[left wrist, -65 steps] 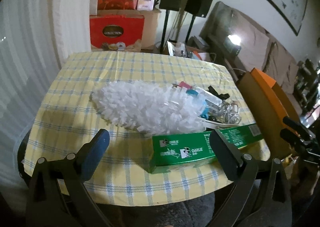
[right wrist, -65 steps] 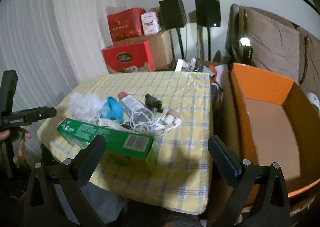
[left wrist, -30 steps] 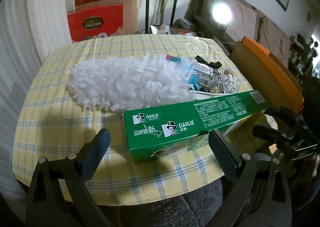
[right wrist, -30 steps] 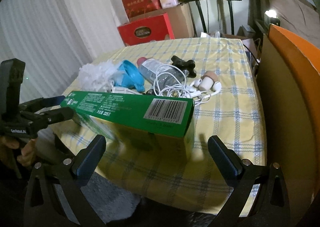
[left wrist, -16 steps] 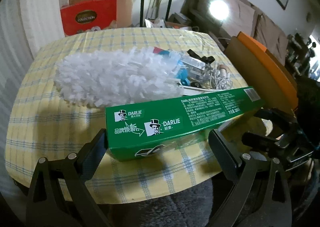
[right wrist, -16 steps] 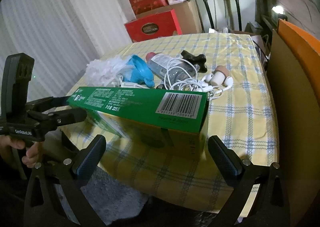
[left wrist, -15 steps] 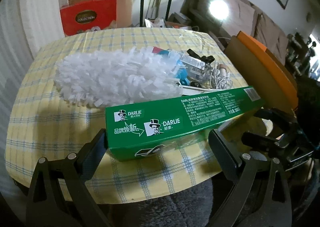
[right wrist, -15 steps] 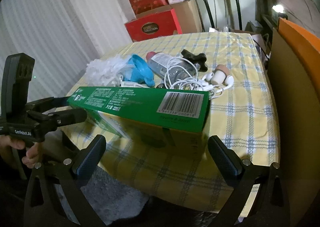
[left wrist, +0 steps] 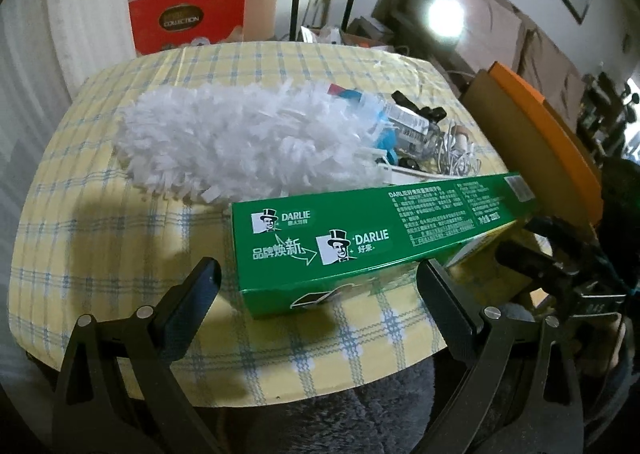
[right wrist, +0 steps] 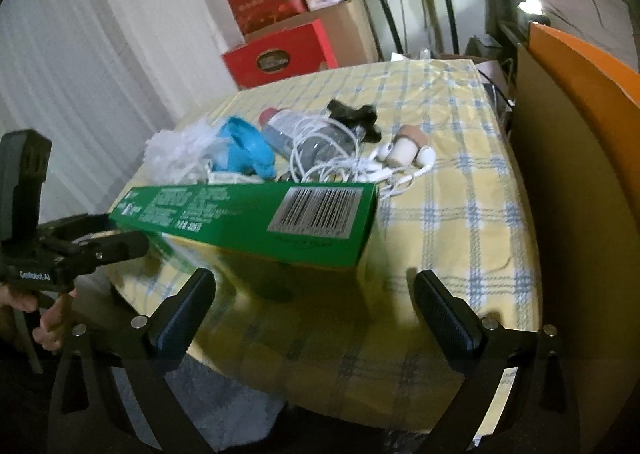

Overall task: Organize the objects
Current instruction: 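Close both grippers on the green box and lift it off the table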

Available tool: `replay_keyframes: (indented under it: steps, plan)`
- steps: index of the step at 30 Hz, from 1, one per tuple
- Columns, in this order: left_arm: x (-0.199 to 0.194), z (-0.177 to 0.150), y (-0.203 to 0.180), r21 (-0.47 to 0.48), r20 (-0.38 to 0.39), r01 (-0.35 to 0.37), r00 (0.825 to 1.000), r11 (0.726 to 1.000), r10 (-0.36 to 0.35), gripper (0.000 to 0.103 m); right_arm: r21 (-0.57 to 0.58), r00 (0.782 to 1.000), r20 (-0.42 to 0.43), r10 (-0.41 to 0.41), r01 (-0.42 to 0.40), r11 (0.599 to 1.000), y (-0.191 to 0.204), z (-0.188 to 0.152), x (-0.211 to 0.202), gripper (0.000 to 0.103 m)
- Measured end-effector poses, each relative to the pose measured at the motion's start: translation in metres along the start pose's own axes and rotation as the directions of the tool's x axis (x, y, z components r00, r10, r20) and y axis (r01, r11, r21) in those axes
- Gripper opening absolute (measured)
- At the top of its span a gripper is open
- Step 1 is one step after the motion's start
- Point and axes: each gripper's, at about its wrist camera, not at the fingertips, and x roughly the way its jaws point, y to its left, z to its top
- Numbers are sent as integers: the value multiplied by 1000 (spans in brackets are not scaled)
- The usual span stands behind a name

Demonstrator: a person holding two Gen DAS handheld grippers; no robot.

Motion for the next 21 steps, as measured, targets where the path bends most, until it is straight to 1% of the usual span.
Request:
replay_keyframes:
  steps: [3, 6, 8, 10, 13, 15, 18, 21]
  plan:
    - [0, 0, 4, -3, 8, 15, 1000, 1000, -14, 98, -16, 1000, 14, -4, 4, 1000, 5, 2, 1, 101]
    - [2, 1, 6, -10, 6, 34, 999, 999, -34, 98, -73, 999, 44, -29, 33, 997, 18, 2, 0, 98]
    - [5, 3, 7, -27, -20, 69, 997, 997, -69, 98, -99, 997, 70, -18, 25, 995, 23, 0, -5, 95]
    - [3, 3, 9, -44, -23, 77, 997, 996, -78, 99, -114, 996, 90, 6, 4, 993, 27, -1, -9, 95]
    - [0, 1, 12, -59, -16, 81, 996, 995, -83, 99, -115, 997, 82, 15, -6, 993, 29, -2, -6, 95]
    - [-4, -2, 12, -49, -13, 87, 996, 995, -87, 98, -103, 997, 71, 26, -19, 994, 29, -3, -4, 95]
    - [-7, -5, 6, -9, -2, 56, 998, 998, -56, 99, -117, 997, 72, 18, -9, 993, 32, -4, -4, 94]
    - [-12, -7, -1, 23, 23, 15, 1000, 1000, -16, 98, -130, 997, 77, 0, 10, 991, 35, -6, -4, 90]
